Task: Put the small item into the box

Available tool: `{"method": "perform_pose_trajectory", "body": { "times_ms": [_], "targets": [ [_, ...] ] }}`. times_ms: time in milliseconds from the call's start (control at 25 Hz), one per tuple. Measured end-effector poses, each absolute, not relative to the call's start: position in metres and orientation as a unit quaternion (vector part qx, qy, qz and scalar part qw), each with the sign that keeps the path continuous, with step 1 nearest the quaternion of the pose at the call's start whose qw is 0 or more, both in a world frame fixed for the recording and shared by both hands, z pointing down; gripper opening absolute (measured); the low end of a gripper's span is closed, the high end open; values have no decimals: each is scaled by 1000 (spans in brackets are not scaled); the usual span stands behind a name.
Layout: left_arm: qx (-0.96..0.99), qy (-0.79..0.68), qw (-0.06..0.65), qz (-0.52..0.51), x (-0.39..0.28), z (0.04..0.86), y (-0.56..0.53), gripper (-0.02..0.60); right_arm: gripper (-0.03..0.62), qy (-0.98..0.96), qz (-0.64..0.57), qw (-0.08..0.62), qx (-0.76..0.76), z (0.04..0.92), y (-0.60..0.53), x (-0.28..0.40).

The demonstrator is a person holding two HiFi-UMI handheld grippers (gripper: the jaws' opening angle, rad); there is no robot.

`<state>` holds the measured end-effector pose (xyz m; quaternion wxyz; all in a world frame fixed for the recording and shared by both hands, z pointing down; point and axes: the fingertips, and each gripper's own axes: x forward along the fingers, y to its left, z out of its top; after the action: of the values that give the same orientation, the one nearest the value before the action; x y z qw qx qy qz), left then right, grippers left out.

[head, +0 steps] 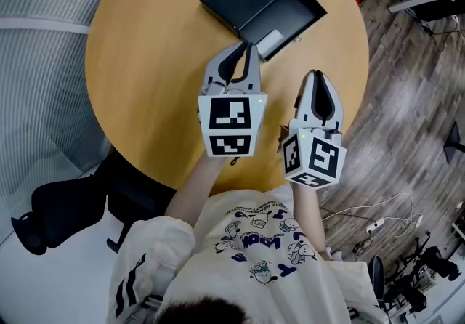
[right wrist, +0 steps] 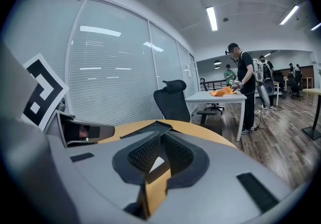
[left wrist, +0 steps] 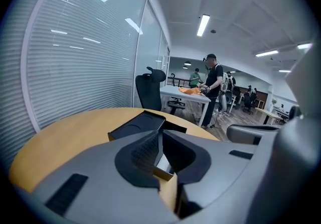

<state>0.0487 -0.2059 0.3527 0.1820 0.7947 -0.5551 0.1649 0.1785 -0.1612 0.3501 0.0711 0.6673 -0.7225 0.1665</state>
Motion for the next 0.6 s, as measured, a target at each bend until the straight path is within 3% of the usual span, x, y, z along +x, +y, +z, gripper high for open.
{"method": "perform_pose_trajectory", "body": {
  "times_ms": [600],
  "targets": [
    [807, -557, 150, 128, 29, 305, -159, 32, 44, -736, 135, 53, 661, 310, -133, 150]
  ]
}}
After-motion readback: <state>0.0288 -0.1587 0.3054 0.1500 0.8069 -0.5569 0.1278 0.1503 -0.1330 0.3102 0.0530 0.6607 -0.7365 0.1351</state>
